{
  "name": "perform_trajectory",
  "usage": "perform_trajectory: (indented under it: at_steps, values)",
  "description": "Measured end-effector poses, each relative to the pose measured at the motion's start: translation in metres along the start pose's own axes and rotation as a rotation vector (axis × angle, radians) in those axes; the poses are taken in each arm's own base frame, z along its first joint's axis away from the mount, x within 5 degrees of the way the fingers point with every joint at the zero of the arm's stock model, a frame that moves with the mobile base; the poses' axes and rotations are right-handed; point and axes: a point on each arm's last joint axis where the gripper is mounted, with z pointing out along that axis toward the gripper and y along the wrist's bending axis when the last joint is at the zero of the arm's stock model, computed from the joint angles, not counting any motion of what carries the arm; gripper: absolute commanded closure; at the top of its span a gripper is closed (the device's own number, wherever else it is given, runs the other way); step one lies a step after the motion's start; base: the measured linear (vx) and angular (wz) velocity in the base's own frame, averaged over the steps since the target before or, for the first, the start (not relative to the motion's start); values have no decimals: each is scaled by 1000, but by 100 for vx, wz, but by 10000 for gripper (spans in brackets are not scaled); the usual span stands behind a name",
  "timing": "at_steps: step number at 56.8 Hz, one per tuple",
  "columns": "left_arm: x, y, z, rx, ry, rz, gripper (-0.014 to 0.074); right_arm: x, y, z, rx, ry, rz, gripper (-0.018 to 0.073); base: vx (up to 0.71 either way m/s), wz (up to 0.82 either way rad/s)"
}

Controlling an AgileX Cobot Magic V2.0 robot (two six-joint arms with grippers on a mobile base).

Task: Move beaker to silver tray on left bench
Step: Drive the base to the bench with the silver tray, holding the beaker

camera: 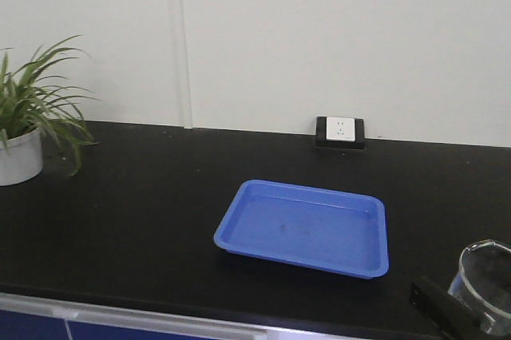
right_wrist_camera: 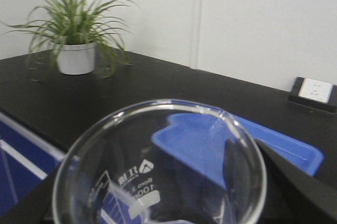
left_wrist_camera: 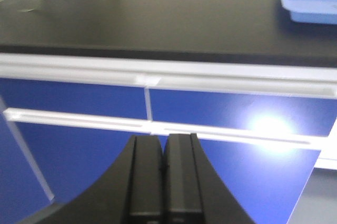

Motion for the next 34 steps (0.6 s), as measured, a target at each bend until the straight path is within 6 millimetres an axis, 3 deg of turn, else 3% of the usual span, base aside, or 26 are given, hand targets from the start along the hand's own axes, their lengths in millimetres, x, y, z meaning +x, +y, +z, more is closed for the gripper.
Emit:
perform_trajectory:
  at_steps: [34]
  values:
    - [0, 0, 0, 0, 0, 0, 595, 0, 0, 0, 0, 0, 0, 566, -30, 40]
